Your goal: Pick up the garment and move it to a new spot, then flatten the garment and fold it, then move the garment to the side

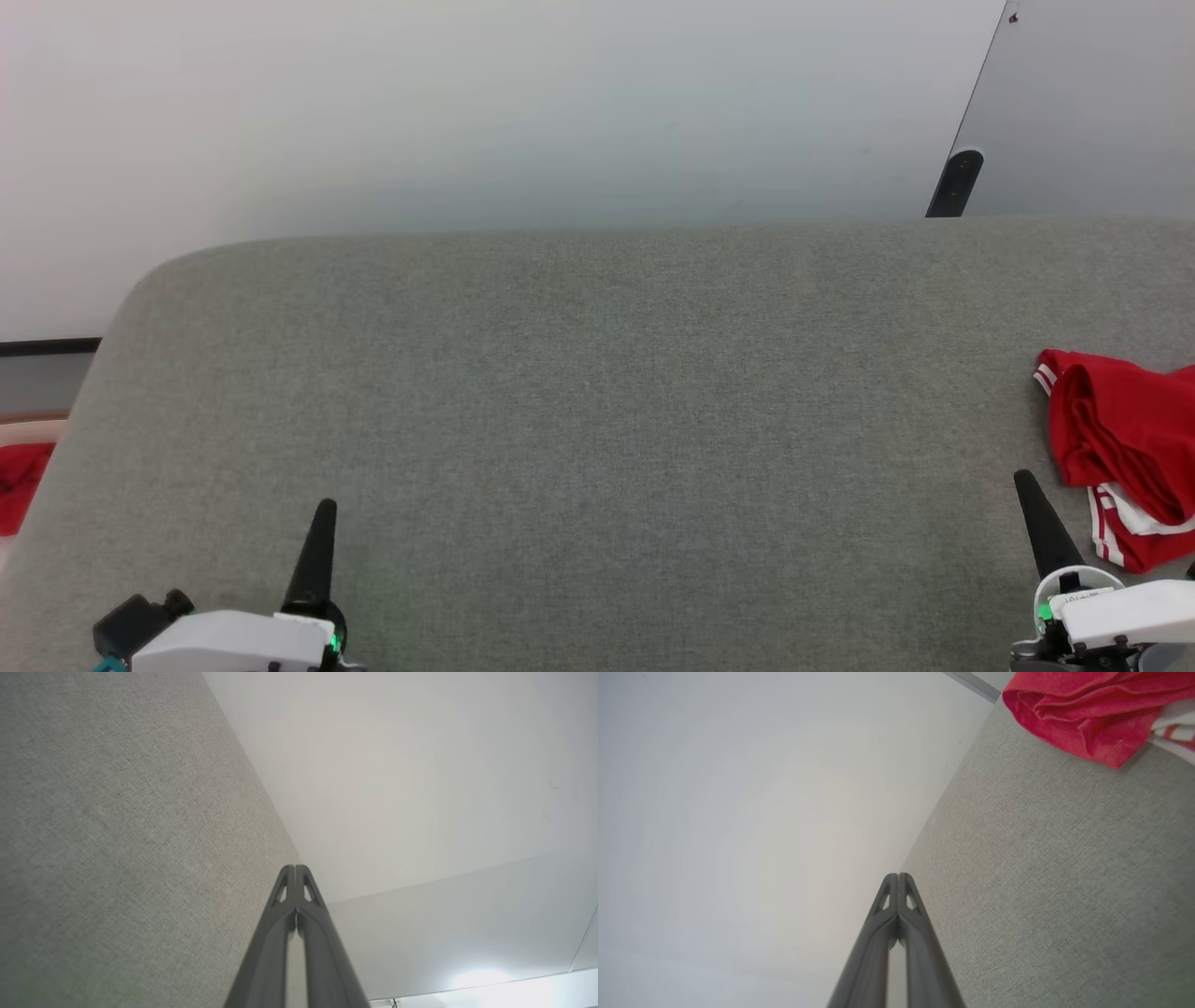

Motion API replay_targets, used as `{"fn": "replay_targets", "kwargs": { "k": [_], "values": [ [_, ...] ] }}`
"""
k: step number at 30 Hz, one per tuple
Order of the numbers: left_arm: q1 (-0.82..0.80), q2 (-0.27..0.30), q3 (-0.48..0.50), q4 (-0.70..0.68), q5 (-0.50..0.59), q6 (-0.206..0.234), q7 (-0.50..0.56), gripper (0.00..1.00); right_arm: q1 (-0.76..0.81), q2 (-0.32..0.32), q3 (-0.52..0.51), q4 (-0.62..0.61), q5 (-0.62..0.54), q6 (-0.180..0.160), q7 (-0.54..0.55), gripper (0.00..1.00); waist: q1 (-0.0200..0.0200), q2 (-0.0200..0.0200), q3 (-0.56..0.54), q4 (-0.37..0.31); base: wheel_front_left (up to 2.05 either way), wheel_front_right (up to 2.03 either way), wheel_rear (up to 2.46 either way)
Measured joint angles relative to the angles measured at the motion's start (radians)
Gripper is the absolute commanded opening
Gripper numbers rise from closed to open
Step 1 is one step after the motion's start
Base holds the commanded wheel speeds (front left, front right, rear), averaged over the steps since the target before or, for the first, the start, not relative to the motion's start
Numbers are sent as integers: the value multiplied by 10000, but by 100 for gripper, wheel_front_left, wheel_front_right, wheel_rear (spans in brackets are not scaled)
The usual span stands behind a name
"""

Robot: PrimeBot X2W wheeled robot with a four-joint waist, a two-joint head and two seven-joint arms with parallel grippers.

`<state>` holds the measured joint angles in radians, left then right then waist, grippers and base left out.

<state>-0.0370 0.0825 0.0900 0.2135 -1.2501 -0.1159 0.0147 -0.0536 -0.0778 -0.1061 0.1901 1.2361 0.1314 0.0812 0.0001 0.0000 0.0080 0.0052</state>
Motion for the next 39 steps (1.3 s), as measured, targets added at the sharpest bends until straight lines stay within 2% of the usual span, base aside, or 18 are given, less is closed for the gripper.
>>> {"fn": "replay_targets", "kwargs": {
  "k": [39],
  "values": [
    [-562, -257, 184, 259, -2880, -86, 811, 0, -397, 213, -63, 447, 3003, -2, 251, 0, 0, 0, -38, -40, 0, 0, 0]
  ]
}}
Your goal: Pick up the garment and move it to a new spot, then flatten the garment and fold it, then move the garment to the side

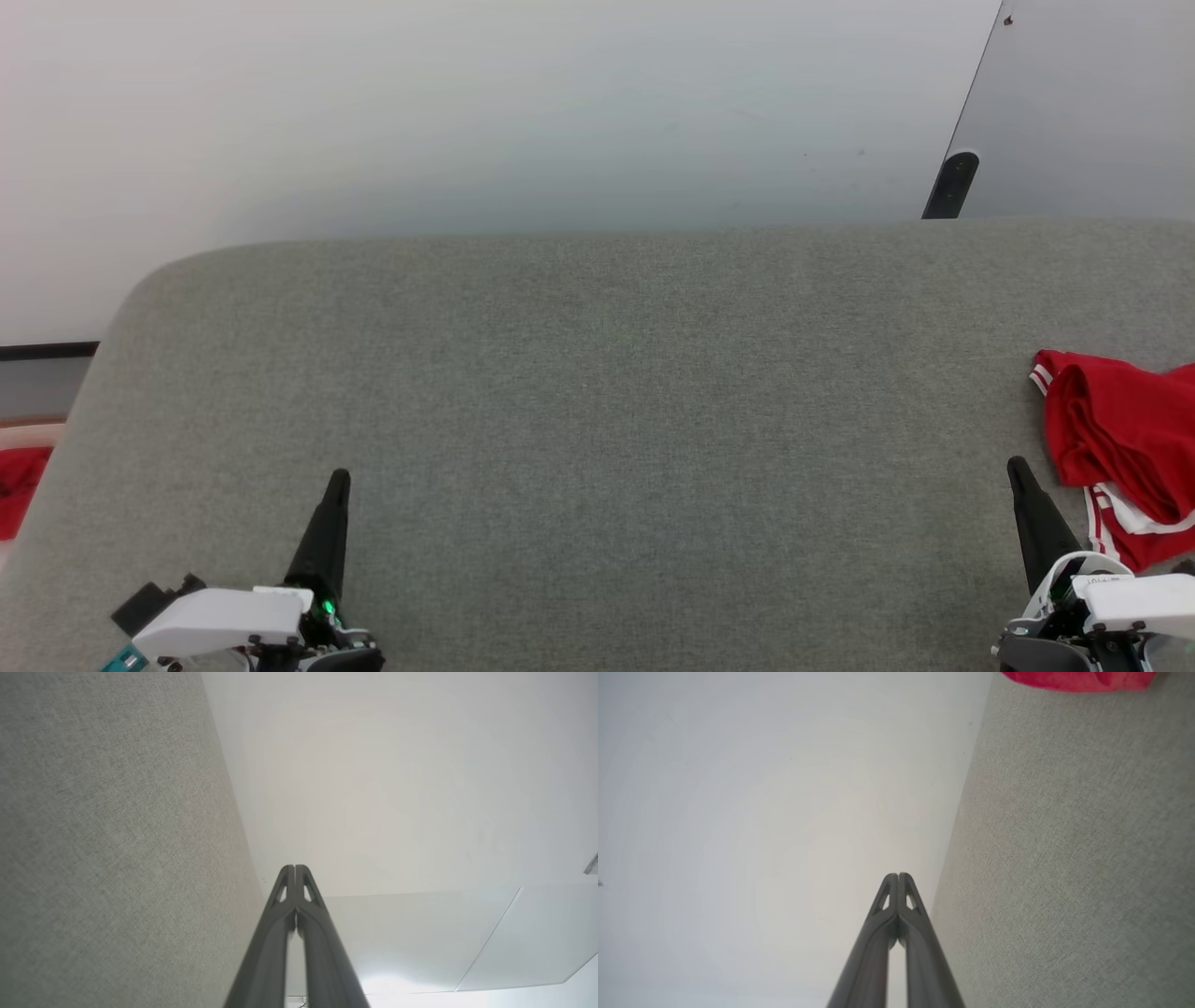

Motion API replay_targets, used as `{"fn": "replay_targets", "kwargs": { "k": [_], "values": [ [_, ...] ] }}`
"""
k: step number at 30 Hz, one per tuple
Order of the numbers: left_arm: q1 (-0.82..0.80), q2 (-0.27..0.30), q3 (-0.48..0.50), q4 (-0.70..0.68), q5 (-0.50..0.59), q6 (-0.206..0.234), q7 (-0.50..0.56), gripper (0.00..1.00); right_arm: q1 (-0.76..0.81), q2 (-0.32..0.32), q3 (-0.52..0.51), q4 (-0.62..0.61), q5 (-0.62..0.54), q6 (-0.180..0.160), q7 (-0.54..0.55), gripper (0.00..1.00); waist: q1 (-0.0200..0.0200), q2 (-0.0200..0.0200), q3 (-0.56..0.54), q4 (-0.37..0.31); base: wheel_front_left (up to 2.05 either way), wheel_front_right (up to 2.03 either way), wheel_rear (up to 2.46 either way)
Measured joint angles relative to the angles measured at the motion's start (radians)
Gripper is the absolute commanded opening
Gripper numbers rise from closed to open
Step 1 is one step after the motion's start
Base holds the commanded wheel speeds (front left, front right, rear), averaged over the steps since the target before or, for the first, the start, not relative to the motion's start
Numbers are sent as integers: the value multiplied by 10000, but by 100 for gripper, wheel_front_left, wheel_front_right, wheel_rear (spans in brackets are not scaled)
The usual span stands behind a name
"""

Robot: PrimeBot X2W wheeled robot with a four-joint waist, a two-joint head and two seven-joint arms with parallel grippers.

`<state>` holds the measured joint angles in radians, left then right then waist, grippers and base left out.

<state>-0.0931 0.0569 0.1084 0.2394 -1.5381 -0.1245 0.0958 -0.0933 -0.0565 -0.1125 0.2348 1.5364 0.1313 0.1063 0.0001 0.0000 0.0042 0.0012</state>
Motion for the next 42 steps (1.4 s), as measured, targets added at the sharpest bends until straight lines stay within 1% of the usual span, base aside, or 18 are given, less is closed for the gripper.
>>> {"fn": "replay_targets", "kwargs": {
  "k": [12, 42],
  "values": [
    [-102, -67, 50, 63, -731, -31, 188, 0, -66, 46, -17, 109, 731, 0, 59, 0, 0, 0, -11, -12, 0, 0, 0],
    [-113, -73, 50, 63, -731, -31, 188, 0, -142, 52, -19, 111, 746, 0, 73, 0, 0, 0, -11, -12, 0, 0, 0]
  ]
}}
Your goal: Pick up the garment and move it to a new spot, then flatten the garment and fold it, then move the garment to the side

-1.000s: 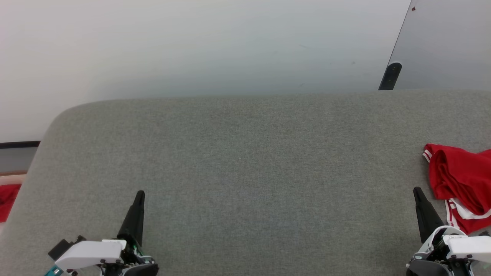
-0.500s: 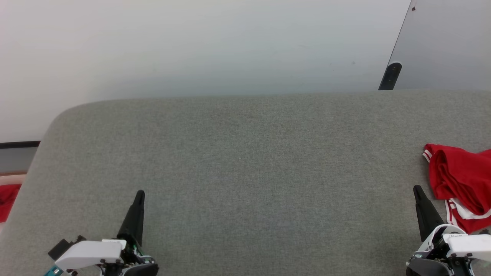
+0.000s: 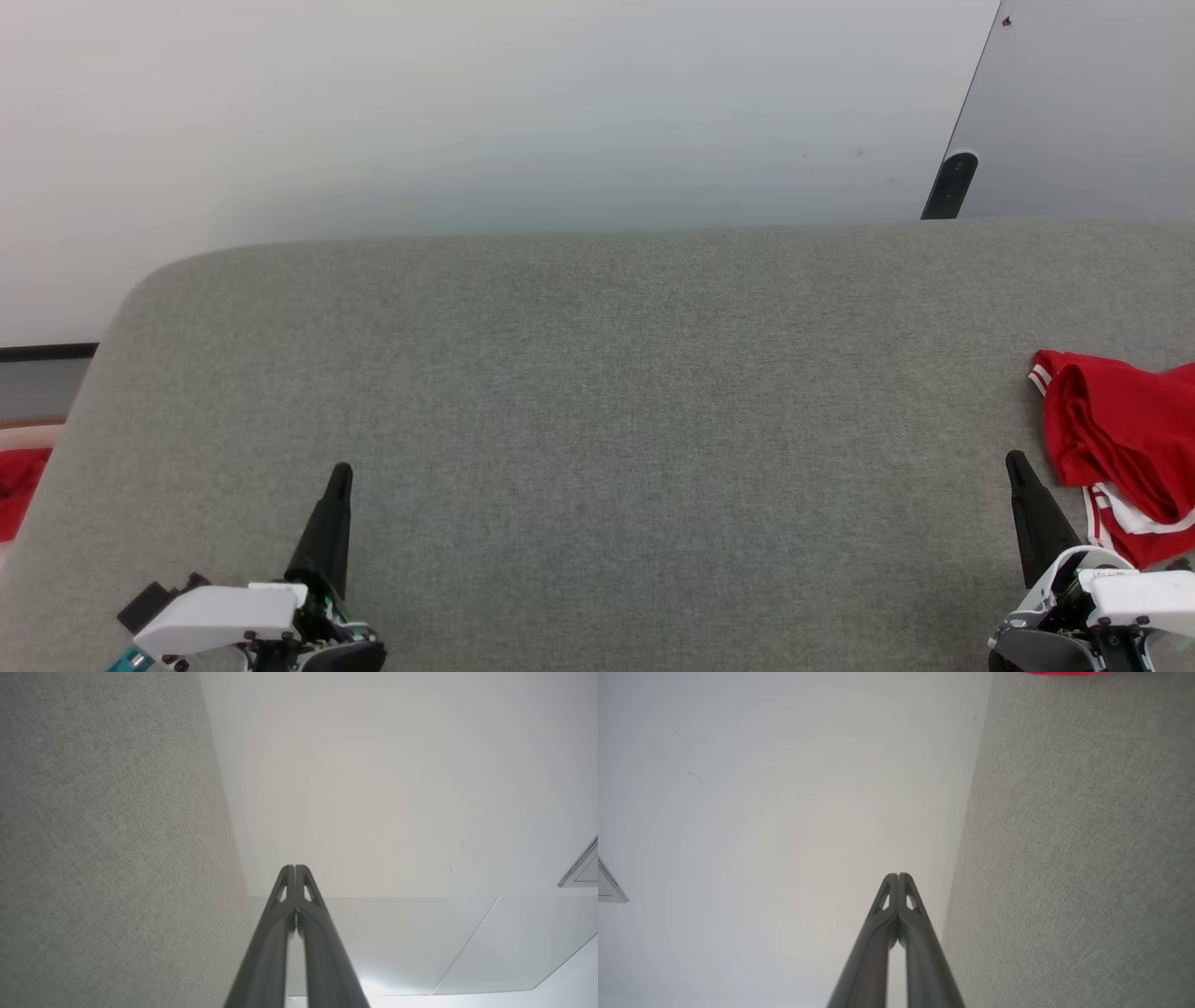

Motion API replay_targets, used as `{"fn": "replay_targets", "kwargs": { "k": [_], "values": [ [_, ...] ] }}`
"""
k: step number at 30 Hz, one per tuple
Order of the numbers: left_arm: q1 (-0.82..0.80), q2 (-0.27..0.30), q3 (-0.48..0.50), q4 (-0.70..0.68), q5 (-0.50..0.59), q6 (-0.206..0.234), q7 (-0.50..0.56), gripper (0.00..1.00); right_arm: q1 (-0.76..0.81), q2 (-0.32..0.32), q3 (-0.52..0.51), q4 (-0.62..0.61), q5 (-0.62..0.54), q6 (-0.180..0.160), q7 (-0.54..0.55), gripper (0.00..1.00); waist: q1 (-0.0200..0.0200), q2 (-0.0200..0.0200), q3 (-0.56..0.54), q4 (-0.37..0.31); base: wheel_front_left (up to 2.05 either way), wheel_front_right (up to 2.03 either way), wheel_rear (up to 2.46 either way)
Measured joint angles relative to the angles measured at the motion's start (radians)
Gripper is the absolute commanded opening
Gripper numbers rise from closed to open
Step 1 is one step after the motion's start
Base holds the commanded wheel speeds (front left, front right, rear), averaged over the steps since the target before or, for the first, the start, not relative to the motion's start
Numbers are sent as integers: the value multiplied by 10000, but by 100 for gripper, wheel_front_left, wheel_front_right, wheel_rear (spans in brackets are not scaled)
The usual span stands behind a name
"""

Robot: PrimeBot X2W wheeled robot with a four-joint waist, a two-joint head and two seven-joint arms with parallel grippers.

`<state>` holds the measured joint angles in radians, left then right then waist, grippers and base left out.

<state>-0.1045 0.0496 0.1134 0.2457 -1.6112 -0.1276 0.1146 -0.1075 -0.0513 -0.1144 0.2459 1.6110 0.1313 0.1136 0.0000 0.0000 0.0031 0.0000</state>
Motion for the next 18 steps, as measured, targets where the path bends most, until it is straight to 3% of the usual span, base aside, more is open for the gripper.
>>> {"fn": "replay_targets", "kwargs": {
  "k": [18],
  "values": [
    [-1, -2, 0, 0, 0, -2, 0, 0, 0, 0, 0, 0, 0, 0, 0, 0, 0, 0, 0, 0, 0, 0, 0]
  ]
}}
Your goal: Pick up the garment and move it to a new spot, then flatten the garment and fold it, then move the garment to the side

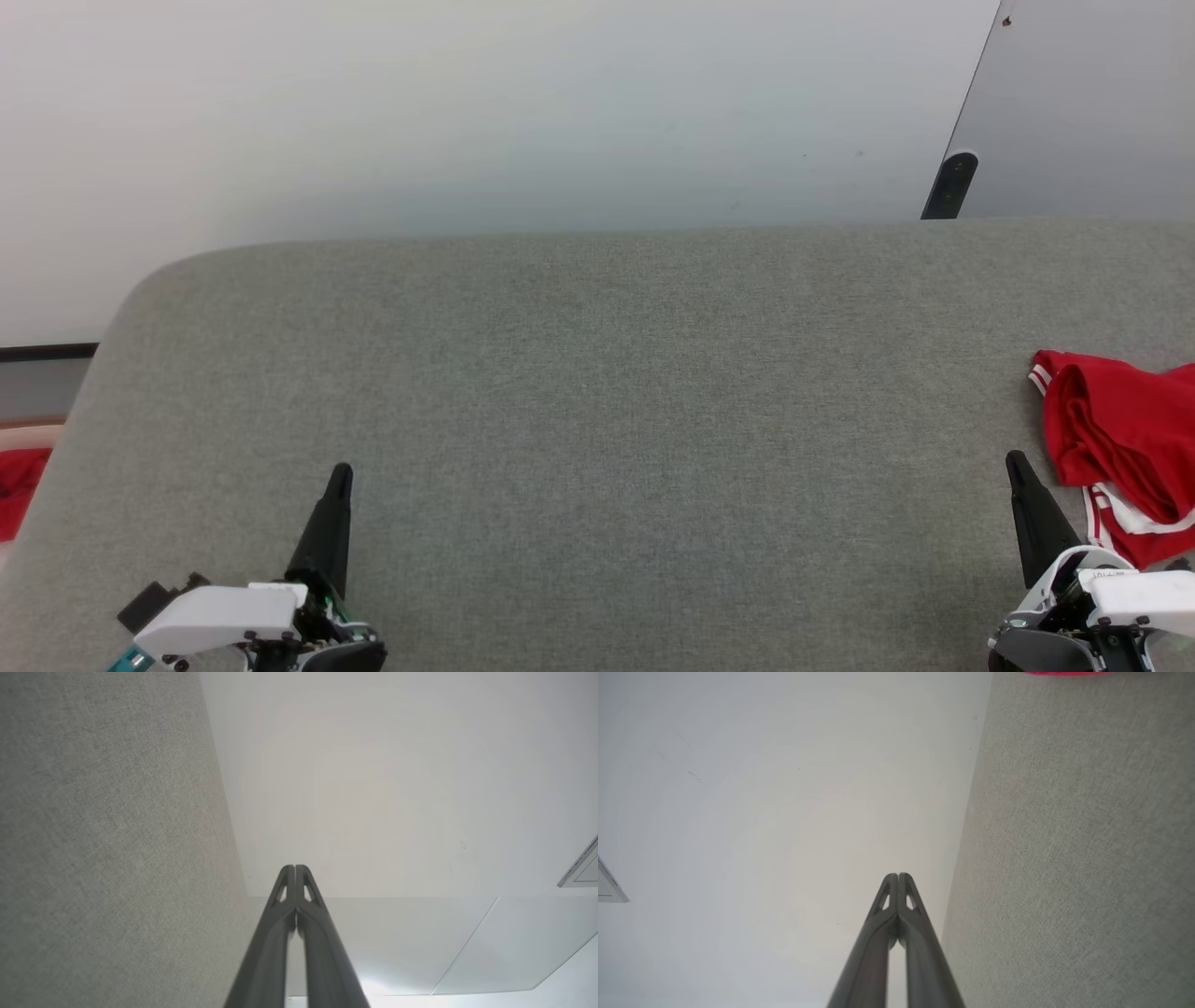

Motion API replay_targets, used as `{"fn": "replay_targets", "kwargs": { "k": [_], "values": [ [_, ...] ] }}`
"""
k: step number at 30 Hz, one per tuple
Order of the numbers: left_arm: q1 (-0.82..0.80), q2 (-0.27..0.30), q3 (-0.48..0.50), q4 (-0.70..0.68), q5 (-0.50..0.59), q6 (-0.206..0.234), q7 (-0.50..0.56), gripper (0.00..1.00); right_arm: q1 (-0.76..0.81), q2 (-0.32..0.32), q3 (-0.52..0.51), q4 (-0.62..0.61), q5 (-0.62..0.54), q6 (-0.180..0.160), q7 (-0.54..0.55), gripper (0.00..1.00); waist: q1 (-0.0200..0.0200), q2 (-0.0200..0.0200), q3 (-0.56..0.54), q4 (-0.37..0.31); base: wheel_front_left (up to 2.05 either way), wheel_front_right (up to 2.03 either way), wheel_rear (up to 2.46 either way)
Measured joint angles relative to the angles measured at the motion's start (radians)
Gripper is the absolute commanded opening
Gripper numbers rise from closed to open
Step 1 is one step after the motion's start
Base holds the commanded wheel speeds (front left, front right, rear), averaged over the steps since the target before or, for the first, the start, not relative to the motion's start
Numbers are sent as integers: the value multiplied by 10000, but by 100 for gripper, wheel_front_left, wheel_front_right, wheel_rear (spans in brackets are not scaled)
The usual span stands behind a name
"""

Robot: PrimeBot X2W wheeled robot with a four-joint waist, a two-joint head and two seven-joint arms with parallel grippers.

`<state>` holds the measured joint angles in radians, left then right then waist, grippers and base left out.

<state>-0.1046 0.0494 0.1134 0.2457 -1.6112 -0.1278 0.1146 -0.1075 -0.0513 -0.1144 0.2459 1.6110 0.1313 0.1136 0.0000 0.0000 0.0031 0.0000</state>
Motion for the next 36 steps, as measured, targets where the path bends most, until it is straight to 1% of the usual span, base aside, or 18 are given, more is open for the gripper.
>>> {"fn": "replay_targets", "kwargs": {
  "k": [36],
  "values": [
    [0, 0, 2, 0, 0, 0, 0, 0, 0, 0, 0, 0, 0, 0, 0, 0, 0, 0, 0, 0, 0, 0, 0]
  ]
}}
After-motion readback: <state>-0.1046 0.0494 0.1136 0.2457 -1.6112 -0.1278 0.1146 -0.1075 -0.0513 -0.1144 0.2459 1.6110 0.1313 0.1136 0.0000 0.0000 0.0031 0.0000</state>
